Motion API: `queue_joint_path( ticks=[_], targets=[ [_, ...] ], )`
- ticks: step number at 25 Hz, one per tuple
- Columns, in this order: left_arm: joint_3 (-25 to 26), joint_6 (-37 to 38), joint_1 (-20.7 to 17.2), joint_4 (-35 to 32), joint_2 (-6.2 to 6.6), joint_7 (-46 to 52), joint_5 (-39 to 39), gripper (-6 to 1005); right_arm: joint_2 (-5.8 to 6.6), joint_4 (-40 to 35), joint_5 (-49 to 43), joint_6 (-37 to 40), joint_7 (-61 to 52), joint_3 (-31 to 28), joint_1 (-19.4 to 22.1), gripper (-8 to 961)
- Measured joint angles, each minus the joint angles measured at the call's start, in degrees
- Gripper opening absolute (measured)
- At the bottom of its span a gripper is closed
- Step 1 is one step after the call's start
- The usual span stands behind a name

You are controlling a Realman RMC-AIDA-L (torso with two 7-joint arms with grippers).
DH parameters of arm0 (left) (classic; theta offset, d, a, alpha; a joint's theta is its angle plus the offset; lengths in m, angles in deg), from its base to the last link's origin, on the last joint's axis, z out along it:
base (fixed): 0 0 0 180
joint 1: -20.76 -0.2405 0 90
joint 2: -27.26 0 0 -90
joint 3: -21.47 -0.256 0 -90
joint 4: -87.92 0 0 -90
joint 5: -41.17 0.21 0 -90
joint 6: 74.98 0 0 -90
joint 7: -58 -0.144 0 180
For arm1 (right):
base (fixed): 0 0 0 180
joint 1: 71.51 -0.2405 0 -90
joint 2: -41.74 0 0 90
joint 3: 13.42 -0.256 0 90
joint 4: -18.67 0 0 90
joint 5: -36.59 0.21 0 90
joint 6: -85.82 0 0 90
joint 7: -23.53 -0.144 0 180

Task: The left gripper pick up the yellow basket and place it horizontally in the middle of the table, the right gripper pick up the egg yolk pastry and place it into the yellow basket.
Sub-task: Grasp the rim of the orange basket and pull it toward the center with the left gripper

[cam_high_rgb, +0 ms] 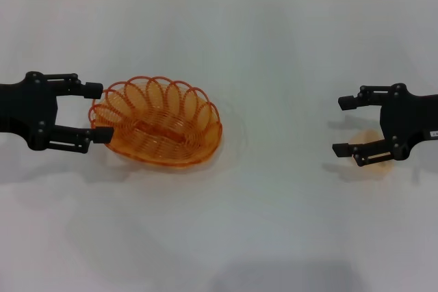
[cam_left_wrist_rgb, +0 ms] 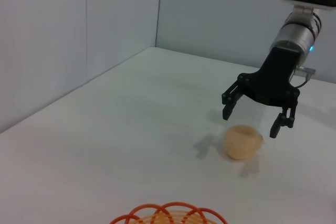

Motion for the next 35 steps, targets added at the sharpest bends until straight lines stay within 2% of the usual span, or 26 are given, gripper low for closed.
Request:
queue_joint_path(
  ticks=[21, 25, 30, 32, 35],
  targets=[
    [0.01, 0.32, -0.12, 0.00, -0.37, 0.18, 0.40, 835, -0.78, -0.21, 0.53, -0.19, 0.79, -0.14, 0.52, 855],
    [0.08, 1.16, -0.18, -5.72, -1.53, 8.30, 0.01, 828, -0.97, -0.27, 0.61, -0.12, 1.13, -0.47, 0.99, 855],
    [-0.27, 1.86, -0.65, -17.83, -4.67, 24.46, 2.25, 820, -1.80, -3.03, 0.66, 0.01, 1.94, -1.14, 3.40, 855],
    [-0.30, 2.63, -0.59, -21.11, -5.22, 29.51, 2.46, 816, -2.55, -4.45, 0.68, 0.11, 2.66, -1.86, 4.59, 855],
    [-0.30, 2.71, 0.53, -23.28, -4.73, 36.97, 2.97, 811, -3.75, -6.09, 0.69, 0.56, 3.82, -3.27, 6.15, 854]
  ],
)
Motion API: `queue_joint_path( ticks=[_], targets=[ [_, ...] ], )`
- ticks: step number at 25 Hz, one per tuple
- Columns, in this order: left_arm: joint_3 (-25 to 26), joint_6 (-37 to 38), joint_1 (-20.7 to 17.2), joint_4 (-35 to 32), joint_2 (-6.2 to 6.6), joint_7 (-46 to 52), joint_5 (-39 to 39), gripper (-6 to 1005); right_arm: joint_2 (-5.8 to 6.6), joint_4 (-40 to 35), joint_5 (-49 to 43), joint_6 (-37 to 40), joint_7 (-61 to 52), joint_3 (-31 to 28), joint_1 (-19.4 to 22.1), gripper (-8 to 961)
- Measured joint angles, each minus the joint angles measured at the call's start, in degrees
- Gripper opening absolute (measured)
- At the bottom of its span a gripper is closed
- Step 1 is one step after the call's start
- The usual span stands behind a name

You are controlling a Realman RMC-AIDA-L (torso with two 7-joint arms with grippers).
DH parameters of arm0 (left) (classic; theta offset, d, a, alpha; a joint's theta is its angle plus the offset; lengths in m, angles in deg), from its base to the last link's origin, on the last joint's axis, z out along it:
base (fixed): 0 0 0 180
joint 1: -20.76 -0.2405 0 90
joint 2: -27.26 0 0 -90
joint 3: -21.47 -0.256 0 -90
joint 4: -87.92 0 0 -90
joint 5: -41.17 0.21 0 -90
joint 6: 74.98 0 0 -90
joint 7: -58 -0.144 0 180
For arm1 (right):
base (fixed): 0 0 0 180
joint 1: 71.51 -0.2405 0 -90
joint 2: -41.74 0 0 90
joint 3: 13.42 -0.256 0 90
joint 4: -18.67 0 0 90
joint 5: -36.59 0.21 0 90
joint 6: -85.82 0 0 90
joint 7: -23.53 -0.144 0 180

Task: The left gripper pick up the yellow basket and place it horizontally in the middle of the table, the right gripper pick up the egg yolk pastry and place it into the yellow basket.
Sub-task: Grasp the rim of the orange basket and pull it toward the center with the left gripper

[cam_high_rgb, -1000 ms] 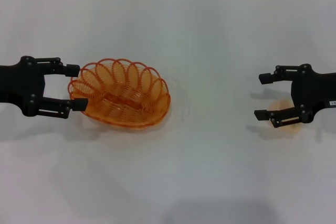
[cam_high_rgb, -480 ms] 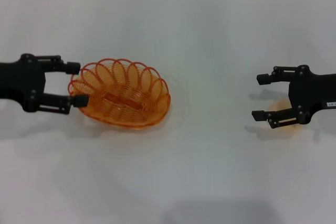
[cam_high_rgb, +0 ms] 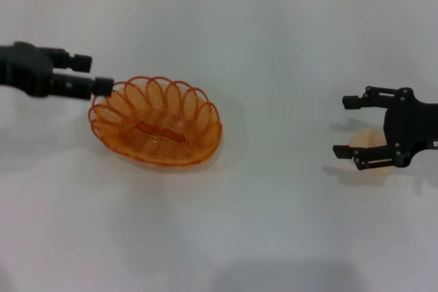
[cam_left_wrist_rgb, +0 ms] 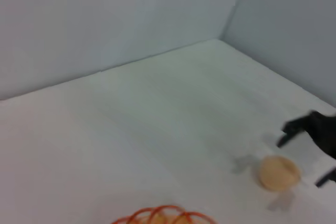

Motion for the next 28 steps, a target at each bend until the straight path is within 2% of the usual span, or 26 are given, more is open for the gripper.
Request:
queue_joint_path(
  ticks=[3, 5, 8, 11, 14, 20, 28],
  targets=[
    [0.00, -0.39, 2.68, -0.28, 1.82, 9.68, 3.72, 806, -0.75, -0.39, 0.01, 0.30, 1.11, -0.71, 0.86, 854],
    [0.01, -0.78, 4.93, -0.32, 2.70, 15.51, 8.25, 802, -0.83, -0.43, 0.00, 0.34, 1.50, -0.74, 1.14, 854],
    [-0.10, -1.69, 8.21, -0.32, 3.54, 22.22, 15.32, 797, -0.86, -0.47, 0.01, 0.37, 1.98, -0.76, 1.31, 854],
    [-1.42, -2.99, 11.21, -0.22, 3.75, 25.90, 23.70, 792, -0.98, -0.47, 0.05, 0.39, 2.49, -0.77, 1.50, 853],
    [-5.29, -5.94, 13.68, 0.92, 3.02, 28.29, 31.03, 787, -1.13, -0.27, 0.13, 0.39, 3.01, -0.78, 1.81, 853],
    [-13.01, -12.16, 15.78, 6.21, 0.87, 30.43, 33.97, 777, -1.48, -0.02, 0.16, 0.99, 3.37, -0.77, 1.86, 853],
    [-14.02, -19.58, 15.93, 13.97, -1.84, 30.61, 34.65, 763, -1.55, 0.10, 0.18, 1.53, 3.38, -0.77, 2.01, 852]
  ],
)
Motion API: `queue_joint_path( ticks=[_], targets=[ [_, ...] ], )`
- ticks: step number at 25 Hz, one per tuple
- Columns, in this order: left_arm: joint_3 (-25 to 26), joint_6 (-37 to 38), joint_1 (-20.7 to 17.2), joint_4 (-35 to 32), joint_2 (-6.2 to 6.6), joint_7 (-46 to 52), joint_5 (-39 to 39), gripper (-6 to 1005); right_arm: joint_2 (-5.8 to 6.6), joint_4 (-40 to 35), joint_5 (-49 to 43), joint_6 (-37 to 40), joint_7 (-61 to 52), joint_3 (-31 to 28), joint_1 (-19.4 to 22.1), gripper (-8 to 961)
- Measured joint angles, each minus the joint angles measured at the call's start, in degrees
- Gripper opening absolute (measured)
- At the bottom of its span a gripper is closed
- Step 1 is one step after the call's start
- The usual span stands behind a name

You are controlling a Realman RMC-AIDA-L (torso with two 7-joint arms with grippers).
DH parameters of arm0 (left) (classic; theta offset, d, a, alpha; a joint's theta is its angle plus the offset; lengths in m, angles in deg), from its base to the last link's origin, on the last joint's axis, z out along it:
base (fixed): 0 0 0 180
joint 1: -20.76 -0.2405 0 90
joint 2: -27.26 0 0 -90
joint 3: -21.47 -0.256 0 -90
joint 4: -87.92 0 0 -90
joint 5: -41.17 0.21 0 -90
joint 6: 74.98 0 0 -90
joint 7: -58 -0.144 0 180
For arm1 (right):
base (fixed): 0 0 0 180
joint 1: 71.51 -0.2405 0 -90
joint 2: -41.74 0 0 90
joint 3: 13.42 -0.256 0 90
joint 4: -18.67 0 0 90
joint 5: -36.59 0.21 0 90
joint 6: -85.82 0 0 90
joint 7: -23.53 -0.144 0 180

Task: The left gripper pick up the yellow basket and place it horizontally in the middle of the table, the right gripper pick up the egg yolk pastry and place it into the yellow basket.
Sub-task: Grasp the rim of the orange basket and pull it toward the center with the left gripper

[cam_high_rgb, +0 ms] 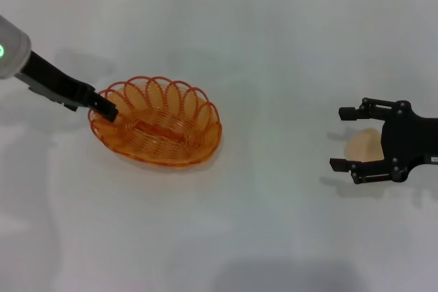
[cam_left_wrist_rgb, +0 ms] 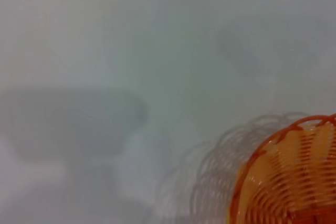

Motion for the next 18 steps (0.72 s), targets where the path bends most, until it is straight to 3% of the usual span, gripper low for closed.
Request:
queue_joint_path(
  ticks=[7, 18],
  targets=[
    [-0.02, -4.41, -1.30, 1.31, -1.75, 0.72, 0.03, 751, 0.00, 0.02, 0.00, 0.08, 0.00, 0.00, 0.01, 852],
    [-0.09, -7.86, -1.28, 3.04, -2.52, 0.58, -0.11, 732, 0.04, 0.01, 0.00, -0.38, 0.00, -0.15, 0.09, 851]
  ],
)
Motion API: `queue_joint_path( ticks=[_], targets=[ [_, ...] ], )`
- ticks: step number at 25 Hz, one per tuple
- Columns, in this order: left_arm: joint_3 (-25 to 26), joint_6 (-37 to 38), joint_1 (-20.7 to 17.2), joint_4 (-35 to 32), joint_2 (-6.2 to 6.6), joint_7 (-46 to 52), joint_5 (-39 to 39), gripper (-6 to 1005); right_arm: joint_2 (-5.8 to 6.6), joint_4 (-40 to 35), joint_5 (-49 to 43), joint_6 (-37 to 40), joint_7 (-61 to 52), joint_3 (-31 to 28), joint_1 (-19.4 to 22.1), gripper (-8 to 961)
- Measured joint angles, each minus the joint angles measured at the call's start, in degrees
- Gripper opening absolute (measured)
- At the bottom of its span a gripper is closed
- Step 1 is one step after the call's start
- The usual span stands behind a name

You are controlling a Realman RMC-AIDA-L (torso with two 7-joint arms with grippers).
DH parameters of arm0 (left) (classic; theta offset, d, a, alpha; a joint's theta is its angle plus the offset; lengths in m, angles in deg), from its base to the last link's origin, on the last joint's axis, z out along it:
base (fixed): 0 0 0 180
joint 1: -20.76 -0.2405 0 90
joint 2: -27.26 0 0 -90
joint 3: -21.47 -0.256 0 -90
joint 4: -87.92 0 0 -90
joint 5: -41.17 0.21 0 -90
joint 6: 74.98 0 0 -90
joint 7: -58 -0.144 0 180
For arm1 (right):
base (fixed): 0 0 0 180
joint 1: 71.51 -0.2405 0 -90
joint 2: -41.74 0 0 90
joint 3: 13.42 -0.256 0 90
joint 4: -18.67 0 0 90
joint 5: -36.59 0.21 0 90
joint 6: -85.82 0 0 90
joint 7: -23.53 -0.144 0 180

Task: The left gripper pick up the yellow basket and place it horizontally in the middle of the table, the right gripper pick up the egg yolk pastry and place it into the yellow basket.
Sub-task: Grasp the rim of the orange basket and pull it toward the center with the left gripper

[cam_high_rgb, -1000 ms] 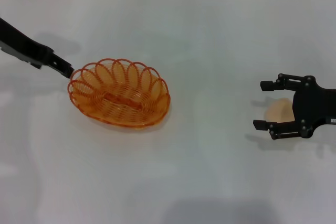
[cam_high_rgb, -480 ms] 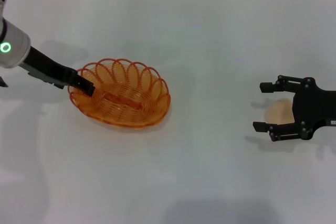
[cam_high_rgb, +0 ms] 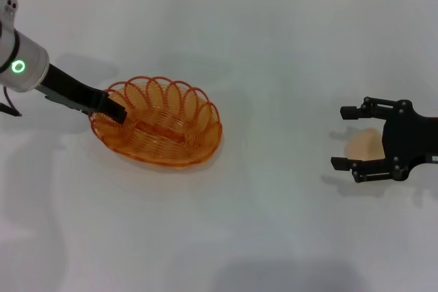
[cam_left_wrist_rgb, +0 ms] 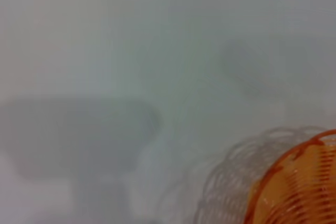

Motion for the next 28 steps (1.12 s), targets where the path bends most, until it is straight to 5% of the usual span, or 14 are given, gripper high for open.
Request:
queue_joint_path(
  ticks=[11, 22, 28],
  targets=[
    [0.05, -1.16, 0.04, 0.25, -0.68, 0.16, -0.56, 299, 0.00, 0.00, 0.00, 0.08, 0.00, -0.47, 0.02, 850],
    [0.25, 1.12, -1.24, -3.18, -0.69, 0.83, -8.21, 116, 0.00, -0.66, 0.47, 0.41, 0.00, -0.46, 1.12, 849],
    [-0.17, 5.83, -0.21, -4.03, -1.15, 6.17, -12.12, 104, 0.00, -0.82, 0.64, 0.63, 0.49, -0.46, 1.27, 849]
  ],
)
